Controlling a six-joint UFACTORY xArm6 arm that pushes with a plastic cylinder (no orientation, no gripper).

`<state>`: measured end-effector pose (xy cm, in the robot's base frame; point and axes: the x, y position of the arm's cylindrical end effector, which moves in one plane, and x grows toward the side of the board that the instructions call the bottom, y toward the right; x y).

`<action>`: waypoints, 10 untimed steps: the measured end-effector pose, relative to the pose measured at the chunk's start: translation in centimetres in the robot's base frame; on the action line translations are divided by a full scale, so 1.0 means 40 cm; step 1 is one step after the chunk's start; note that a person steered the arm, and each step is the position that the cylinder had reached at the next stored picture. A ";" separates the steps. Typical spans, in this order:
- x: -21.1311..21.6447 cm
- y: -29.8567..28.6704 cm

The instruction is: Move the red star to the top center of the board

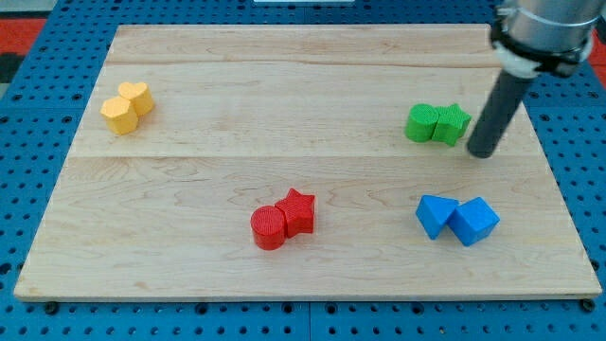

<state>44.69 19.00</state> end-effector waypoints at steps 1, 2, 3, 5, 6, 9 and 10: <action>0.000 -0.010; 0.000 -0.017; 0.000 -0.066; 0.050 -0.145; 0.088 -0.150; 0.292 -0.495; 0.332 -0.646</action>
<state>57.95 -6.83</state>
